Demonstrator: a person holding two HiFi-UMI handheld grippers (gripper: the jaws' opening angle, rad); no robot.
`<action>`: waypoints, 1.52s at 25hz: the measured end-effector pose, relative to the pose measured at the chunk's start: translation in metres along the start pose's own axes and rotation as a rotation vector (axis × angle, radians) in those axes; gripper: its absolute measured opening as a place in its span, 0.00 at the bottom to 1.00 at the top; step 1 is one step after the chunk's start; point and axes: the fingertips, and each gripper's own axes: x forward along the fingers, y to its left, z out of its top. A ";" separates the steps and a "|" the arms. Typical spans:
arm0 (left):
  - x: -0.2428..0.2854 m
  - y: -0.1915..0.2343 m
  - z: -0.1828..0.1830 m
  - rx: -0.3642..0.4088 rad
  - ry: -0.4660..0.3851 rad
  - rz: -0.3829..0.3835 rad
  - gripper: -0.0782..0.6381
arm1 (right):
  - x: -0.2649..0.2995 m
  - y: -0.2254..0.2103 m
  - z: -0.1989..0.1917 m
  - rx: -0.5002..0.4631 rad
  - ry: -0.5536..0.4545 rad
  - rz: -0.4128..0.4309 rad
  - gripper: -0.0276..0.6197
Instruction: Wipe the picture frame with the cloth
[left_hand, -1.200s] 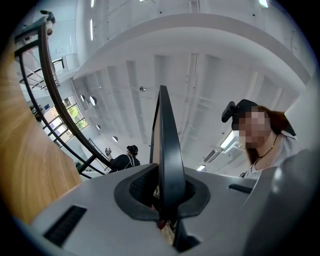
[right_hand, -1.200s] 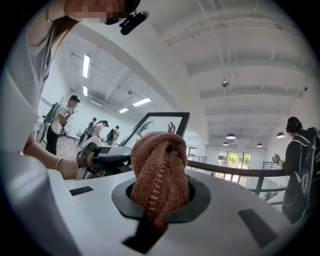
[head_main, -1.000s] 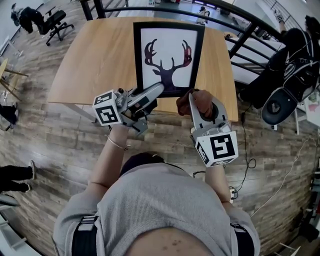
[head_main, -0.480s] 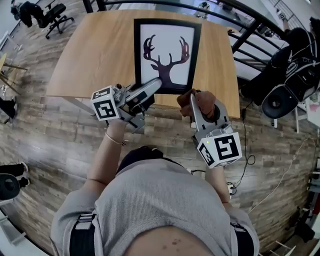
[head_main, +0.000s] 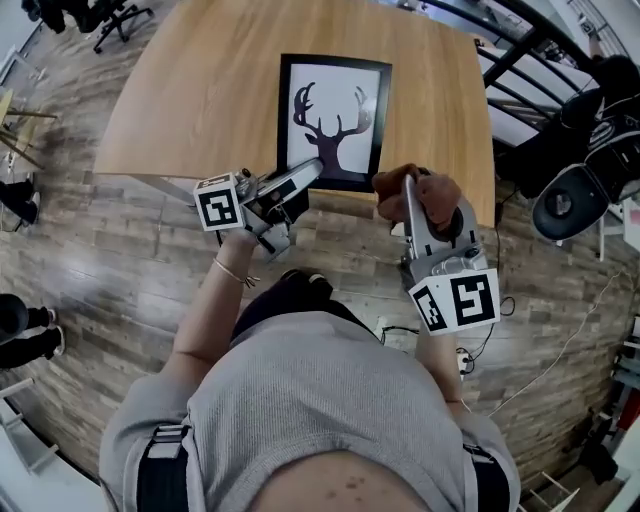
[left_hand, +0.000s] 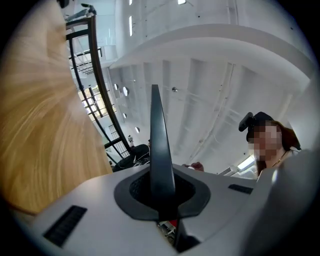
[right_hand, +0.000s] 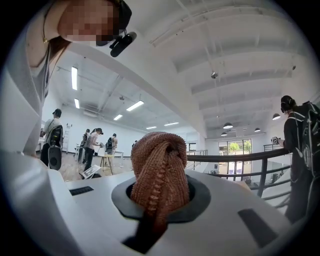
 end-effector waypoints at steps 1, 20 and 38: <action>-0.005 0.008 -0.005 -0.031 0.003 0.017 0.15 | 0.001 0.000 -0.002 0.010 0.000 -0.005 0.11; -0.078 0.144 -0.083 -0.469 0.005 0.224 0.15 | 0.026 0.001 -0.050 0.254 0.061 -0.008 0.11; -0.087 0.175 -0.097 -0.568 0.045 0.248 0.15 | 0.030 -0.019 -0.057 0.228 0.066 -0.064 0.11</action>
